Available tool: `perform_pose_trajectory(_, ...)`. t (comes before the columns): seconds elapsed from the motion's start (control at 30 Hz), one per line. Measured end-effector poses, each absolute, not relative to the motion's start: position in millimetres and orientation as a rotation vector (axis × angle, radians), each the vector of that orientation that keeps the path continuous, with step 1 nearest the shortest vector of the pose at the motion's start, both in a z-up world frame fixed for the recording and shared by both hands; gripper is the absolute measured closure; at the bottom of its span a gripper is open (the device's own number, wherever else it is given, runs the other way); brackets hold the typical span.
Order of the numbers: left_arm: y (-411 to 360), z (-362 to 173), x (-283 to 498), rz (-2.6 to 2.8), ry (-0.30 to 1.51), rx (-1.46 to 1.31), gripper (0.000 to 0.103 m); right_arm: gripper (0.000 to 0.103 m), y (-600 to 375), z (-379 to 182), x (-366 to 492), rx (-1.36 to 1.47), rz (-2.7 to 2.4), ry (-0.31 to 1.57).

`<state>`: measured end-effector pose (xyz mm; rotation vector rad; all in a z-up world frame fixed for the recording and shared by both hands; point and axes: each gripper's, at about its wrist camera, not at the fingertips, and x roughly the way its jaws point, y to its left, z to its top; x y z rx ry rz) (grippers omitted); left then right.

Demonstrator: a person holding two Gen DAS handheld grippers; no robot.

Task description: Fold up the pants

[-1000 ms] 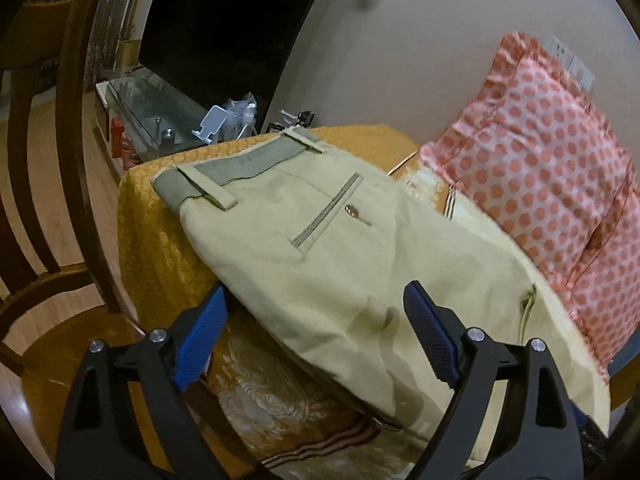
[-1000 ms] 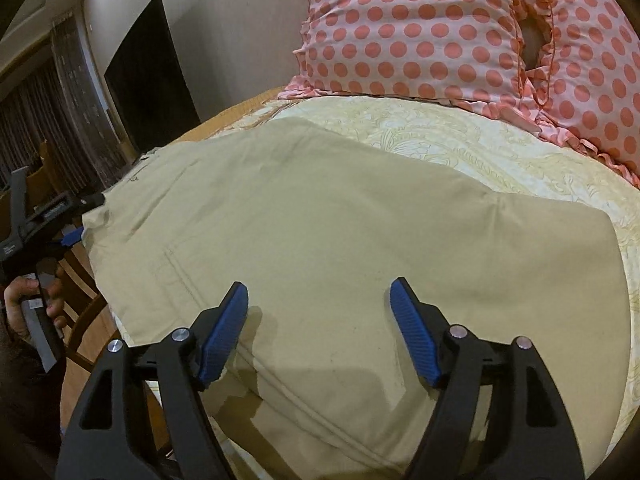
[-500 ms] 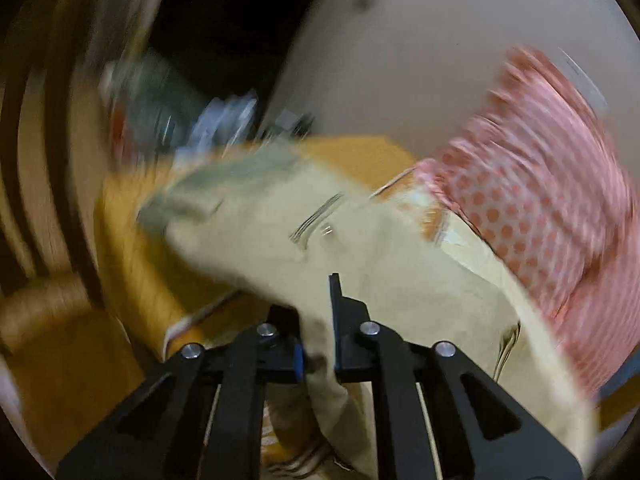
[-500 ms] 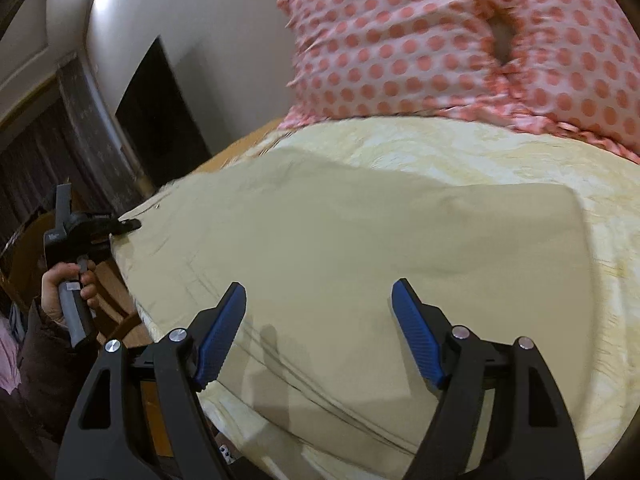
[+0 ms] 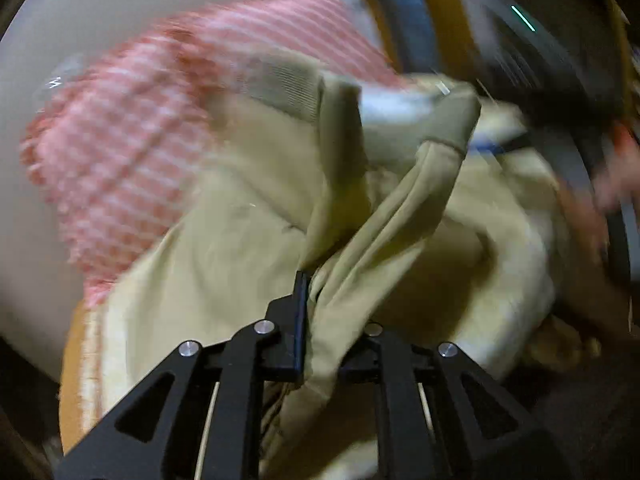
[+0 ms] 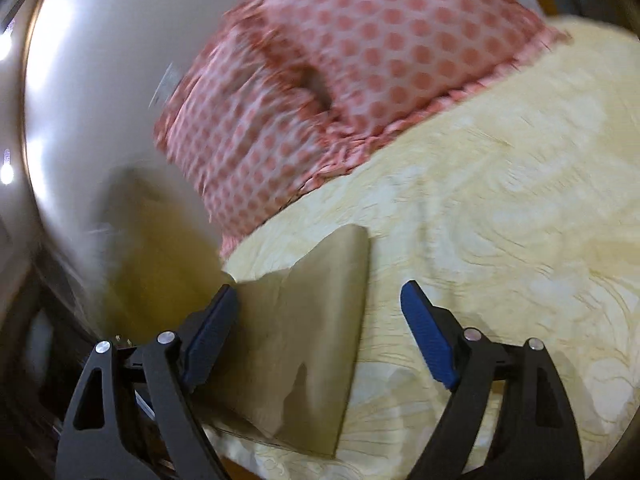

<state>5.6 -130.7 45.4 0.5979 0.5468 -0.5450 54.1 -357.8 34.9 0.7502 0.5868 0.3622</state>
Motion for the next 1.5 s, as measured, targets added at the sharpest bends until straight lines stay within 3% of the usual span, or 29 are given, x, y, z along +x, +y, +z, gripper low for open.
perform_pose_trajectory(0.1, -129.1, 29.0, -1.0, -0.561, 0.588, 0.604, 0.09, 0.018, -364.0, 29.5, 63.7, 0.804, 0.386, 0.626)
perform_pose_trajectory(0.17, -110.7, 42.8, -1.8, -0.587, 0.605, 0.519, 0.084, 0.018, -358.2, 28.2, 78.1, 0.793, 0.406, 0.674)
perform_pose_trajectory(0.33, -32.9, 85.7, 22.5, -0.658, 0.641, 0.083, 0.034, 0.023, -336.0, 26.2, 110.9, 0.637, 0.357, 0.788)
perform_pose_trajectory(0.5, 45.5, 87.1, 78.9, -0.473, 0.671, -0.18, 0.027, 0.026, -315.9, 26.7, 129.6, 0.549, 0.389, 0.82)
perform_pose_trajectory(0.57, 66.6, 76.2, 106.5, -0.368, 0.735, -0.207, 0.026, 0.026, -309.1, 27.4, 136.4, 0.527, 0.406, 0.834)
perform_pose_trajectory(0.63, 78.2, 61.4, 134.9, -0.343, 0.826, -0.24, 0.028, 0.033, -303.4, 27.6, 142.3, 0.497, 0.415, 0.851)
perform_pose_trajectory(0.73, 77.4, 42.8, 163.3, -0.369, 0.939, -0.264, 0.031, 0.072, -300.3, 26.0, 148.9, 0.442, 0.413, 0.866)
perform_pose_trajectory(0.8, 70.9, 37.5, 172.3, -0.394, 0.969, -0.255, 0.035, 0.084, -307.7, 20.5, 154.0, 0.507, 0.477, 0.891)
perform_pose_trajectory(0.87, 67.8, 38.6, 179.4, -0.422, 0.984, -0.255, 0.051, 0.088, -311.4, 19.7, 157.7, 0.517, 0.513, 0.891)
perform_pose_trajectory(0.9, 68.3, 40.5, 183.8, -0.411, 0.988, -0.253, 0.068, 0.089, -312.5, 20.7, 160.2, 0.526, 0.527, 0.891)
perform_pose_trajectory(0.93, 67.8, 42.3, 188.9, -0.421, 1.01, -0.254, 0.082, 0.089, -313.3, 22.1, 163.1, 0.538, 0.537, 0.892)
perform_pose_trajectory(1.0, 64.2, 48.8, 200.5, -0.423, 1.013, -0.234, 0.095, 0.09, -315.9, 28.3, 174.3, 0.564, 0.567, 0.884)
perform_pose_trajectory(1.27, 13.4, 73.0, 306.4, -0.291, 0.872, -0.097, 0.096, 0.091, -331.7, 65.2, 267.4, 0.532, 0.459, 0.77)
perform_pose_trajectory(1.37, -7.9, 63.4, 339.9, -0.192, 0.893, -0.015, 0.087, 0.088, -332.7, 59.9, 304.4, 0.464, 0.355, 0.783)
perform_pose_trajectory(1.43, -10.9, 66.4, 331.8, -0.167, 0.882, 0.026, 0.07, 0.078, -329.5, 52.0, 313.7, 0.361, 0.259, 0.87)
perform_pose_trajectory(1.47, -9.6, 71.7, 321.3, -0.161, 0.841, 0.044, 0.062, 0.071, -332.3, 52.8, 307.7, 0.354, 0.236, 0.87)
perform_pose_trajectory(1.5, -8.4, 78.1, 308.5, -0.152, 0.789, 0.061, 0.046, 0.049, -336.7, 59.3, 293.6, 0.351, 0.232, 0.825)
